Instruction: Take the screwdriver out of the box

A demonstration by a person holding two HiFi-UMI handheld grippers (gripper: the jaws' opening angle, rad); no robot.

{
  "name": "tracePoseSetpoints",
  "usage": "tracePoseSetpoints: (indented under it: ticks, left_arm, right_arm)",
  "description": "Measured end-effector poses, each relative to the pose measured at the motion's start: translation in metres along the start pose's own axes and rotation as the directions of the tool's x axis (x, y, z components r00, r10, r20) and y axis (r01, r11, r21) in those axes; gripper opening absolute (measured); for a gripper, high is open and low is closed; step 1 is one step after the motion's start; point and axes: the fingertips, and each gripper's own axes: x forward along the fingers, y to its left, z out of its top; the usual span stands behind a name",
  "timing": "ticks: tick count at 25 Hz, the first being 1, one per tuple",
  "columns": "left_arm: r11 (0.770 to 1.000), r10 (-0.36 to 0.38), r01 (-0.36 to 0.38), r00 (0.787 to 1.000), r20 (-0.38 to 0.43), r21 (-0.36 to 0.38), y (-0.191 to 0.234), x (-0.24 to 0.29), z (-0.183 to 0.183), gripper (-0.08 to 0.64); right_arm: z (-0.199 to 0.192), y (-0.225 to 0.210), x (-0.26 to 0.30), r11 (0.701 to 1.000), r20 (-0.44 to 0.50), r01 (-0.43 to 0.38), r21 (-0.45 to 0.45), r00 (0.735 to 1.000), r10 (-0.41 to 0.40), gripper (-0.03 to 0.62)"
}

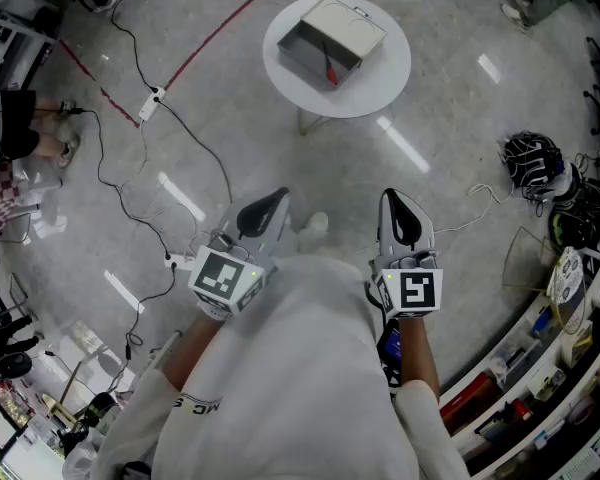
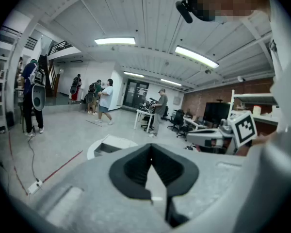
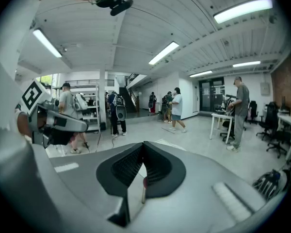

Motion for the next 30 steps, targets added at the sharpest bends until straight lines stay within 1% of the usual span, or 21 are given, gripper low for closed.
tracePoseSetpoints:
  ticks: [3,6,8,10,12,13,17,20,23,26,28,30]
  left_arm:
    - [0.999,-0.034,0.034,0.999,-0.016,0.020,-0.023,-0.015,0.001,0.000]
    - [0.998,-0.050,0.051,0.999,-0.018,0.043,-0.040,-0.015,0.001,0.000]
    - [0.997,-0.059,0.059,0.998,-0.012,0.055,-0.051,-0.008,0.001,0.000]
    - [0.996,-0.068,0.068,0.998,-0.012,0.054,-0.059,-0.003,-0.002,0.000]
    - [0.995,-0.071,0.073,0.997,-0.028,0.062,-0.061,0.000,-0.010,0.000]
    - [0.995,-0.070,0.072,0.997,-0.034,0.062,-0.063,0.002,-0.014,0.000]
    - [0.997,-0.071,0.072,0.997,-0.028,0.040,-0.079,0.016,-0.022,0.000]
    - [0.997,-0.073,0.074,0.997,-0.036,0.026,-0.080,0.022,-0.017,0.000]
    - [0.997,-0.071,0.073,0.995,-0.066,0.021,-0.069,0.031,-0.017,0.000]
    - [0.998,-0.059,0.059,0.994,-0.090,0.006,-0.041,0.050,-0.015,0.000]
    - [0.999,-0.049,0.047,0.994,-0.101,-0.023,-0.018,0.067,-0.014,0.000]
    - [0.998,-0.045,0.039,0.993,-0.107,-0.053,0.008,0.091,-0.011,0.000]
  right_arm:
    - [0.004,0.007,-0.019,0.998,-0.004,0.015,0.054,1.000,-0.015,0.002]
    - [0.005,0.005,-0.032,0.999,0.013,0.009,0.049,1.000,-0.010,0.002]
    - [0.000,-0.005,-0.040,0.998,0.014,0.018,0.053,1.000,-0.019,0.002]
    - [-0.010,-0.014,-0.046,0.996,0.008,0.024,0.091,1.000,-0.025,0.002]
    - [-0.020,-0.016,-0.051,0.991,0.010,0.024,0.133,1.000,-0.025,0.000]
    - [-0.023,-0.019,-0.056,0.990,0.010,0.029,0.142,0.999,-0.031,0.000]
    - [-0.037,-0.044,-0.082,0.990,-0.004,0.072,0.121,0.997,-0.072,0.000]
    - [-0.042,-0.056,-0.088,0.984,-0.022,0.071,0.161,0.997,-0.069,0.000]
    - [-0.041,-0.056,-0.071,0.984,-0.026,0.039,0.174,0.999,-0.035,0.000]
    - [-0.039,-0.058,-0.026,0.985,-0.040,0.009,0.171,0.999,-0.002,0.000]
    - [-0.031,-0.061,0.010,0.989,-0.057,-0.017,0.145,0.998,0.026,0.000]
    - [-0.018,-0.069,0.050,0.994,-0.075,-0.045,0.101,0.996,0.052,0.000]
